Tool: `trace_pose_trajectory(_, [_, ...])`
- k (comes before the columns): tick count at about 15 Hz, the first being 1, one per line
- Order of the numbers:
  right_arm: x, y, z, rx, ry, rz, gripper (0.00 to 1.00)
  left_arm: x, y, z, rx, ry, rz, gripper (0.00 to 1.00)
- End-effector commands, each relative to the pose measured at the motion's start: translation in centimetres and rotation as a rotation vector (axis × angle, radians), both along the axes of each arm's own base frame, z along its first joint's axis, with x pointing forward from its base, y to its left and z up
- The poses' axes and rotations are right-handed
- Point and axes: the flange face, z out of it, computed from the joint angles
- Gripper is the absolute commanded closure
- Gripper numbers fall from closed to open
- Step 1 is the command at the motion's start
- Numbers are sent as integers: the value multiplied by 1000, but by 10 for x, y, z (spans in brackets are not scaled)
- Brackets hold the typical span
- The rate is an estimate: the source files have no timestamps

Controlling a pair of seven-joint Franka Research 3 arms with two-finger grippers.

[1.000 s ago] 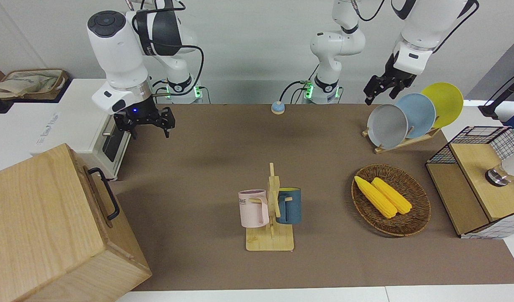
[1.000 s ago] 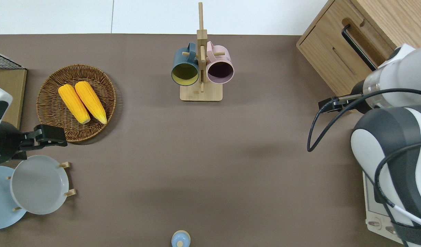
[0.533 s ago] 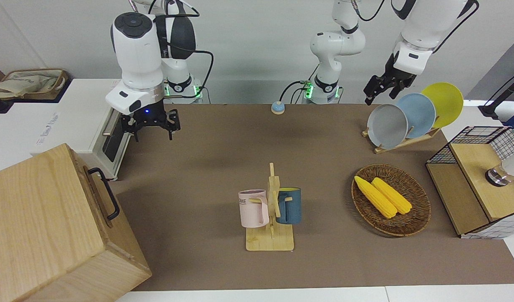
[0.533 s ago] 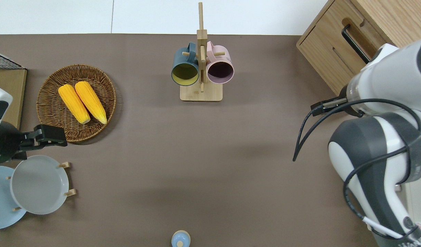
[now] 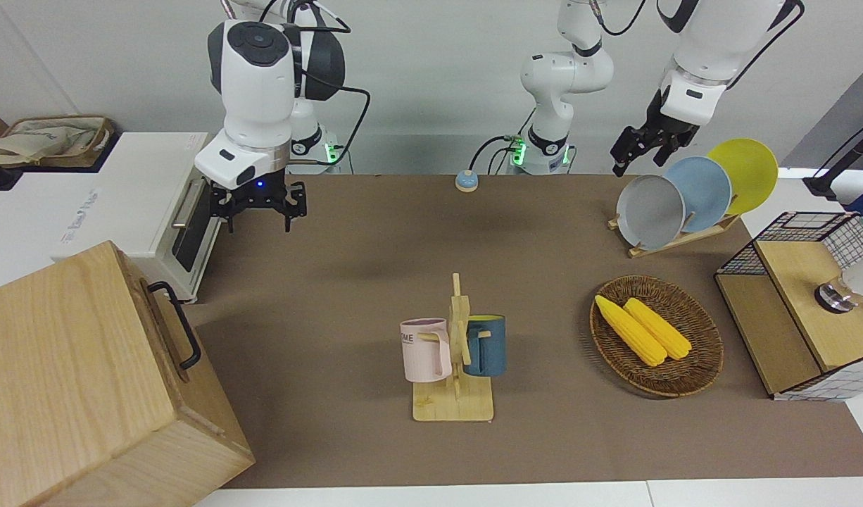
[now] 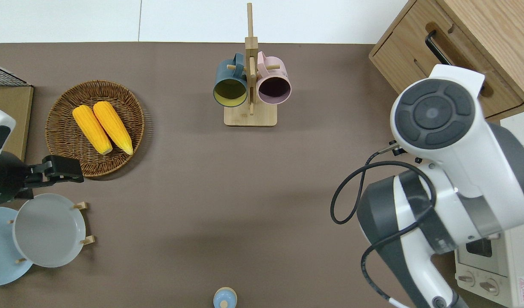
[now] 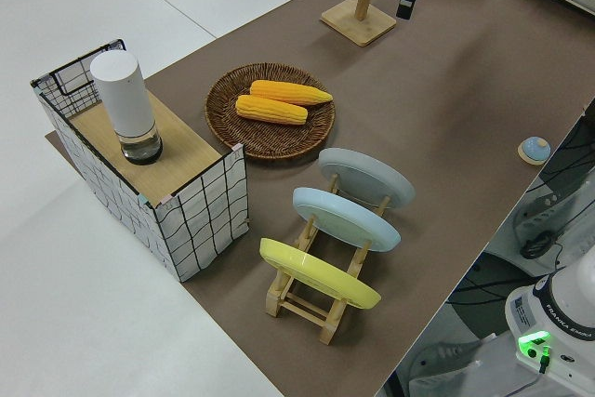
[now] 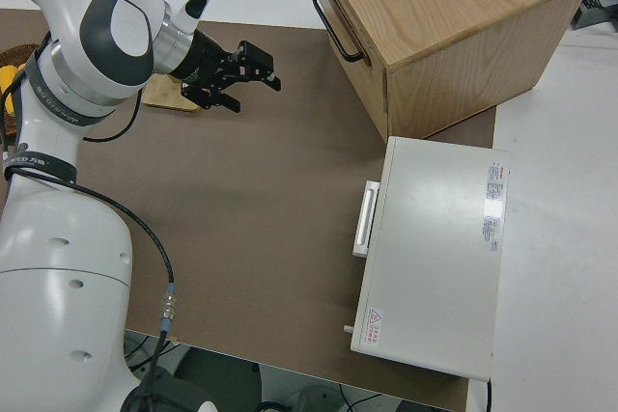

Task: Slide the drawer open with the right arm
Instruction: 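Swing the right gripper toward the black drawer handle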

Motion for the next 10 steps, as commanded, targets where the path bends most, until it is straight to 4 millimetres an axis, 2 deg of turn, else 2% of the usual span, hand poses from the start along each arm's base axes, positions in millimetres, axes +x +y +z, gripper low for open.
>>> trace_pose_trajectory(1, [-2, 18, -14, -182, -7, 41, 17, -4, 2, 5, -1, 3, -6, 7])
trace_pose_trajectory(6, [7, 62, -71, -458, -28, 93, 17, -4, 2, 5, -1, 3, -6, 7])
trace_pose_trajectory(10, [13, 78, -104, -600, -57, 126, 15, -4, 2, 5, -1, 5, -6, 7])
